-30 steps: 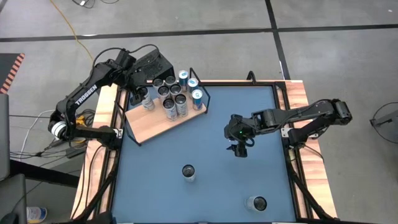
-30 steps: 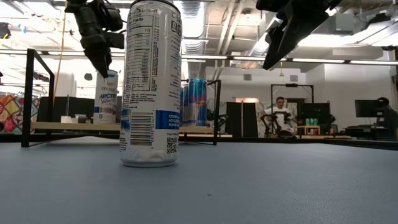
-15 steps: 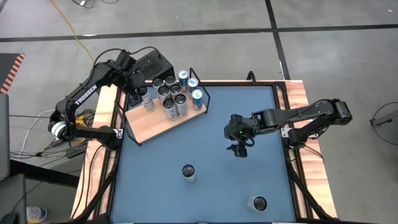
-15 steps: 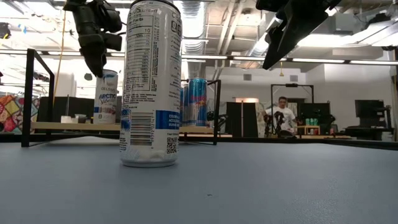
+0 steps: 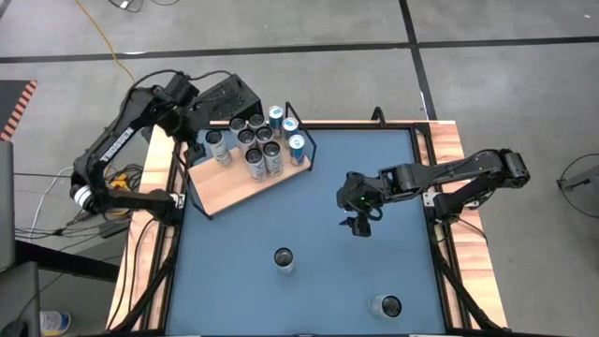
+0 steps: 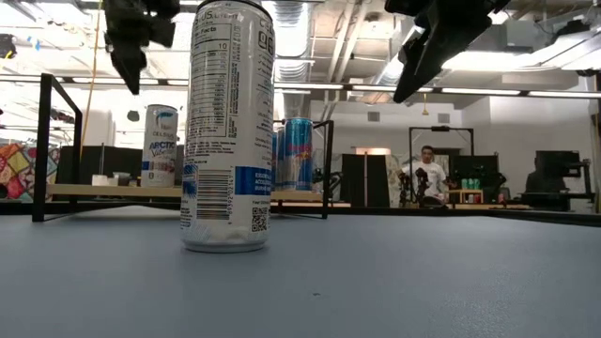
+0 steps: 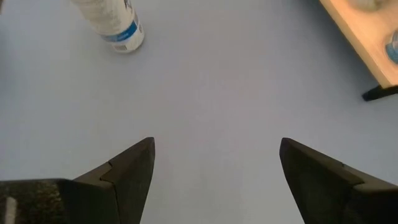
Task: Place canned beverage on shelf
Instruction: Put the top right white and blue soda can on the shelf, then put the left white and blue soda can on the shelf aligned with the other white and blue soda can
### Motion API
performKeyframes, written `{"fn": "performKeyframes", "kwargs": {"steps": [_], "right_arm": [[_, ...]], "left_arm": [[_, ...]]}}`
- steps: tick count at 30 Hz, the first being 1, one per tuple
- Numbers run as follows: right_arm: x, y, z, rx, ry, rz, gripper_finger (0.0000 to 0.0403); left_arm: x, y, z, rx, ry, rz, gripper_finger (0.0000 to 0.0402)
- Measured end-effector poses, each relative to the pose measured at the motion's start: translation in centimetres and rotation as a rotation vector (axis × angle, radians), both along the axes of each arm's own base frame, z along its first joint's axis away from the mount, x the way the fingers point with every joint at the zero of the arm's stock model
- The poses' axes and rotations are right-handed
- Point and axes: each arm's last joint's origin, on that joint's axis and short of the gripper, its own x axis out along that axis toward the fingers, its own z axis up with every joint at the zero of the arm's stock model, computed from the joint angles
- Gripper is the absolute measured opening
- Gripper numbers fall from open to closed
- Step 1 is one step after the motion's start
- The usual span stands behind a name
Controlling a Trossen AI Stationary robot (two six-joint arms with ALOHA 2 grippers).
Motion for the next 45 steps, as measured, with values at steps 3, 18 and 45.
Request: {"fn": "performKeyframes", "kwargs": {"steps": [3,18,45], "right_arm": [[0.5,0.1,0.4,-0.003,-0.067,0.013,0.0327],[7.3,4.1,-0.6,-0.052,-0.523,0.199,0.0327],[11.9,8.0,-5.1,0.086,-0.653,0.238,0.0327]], "left_arm": [[0.2,-2.2,1.1,0.021,-0.054,-0.002,0.0360],[-0.4,-11.5,6.6,0.143,-0.709,-0.131,0.0360],[7.2,-13.5,5.8,0.154,-0.704,-0.336,0.0360]]}}
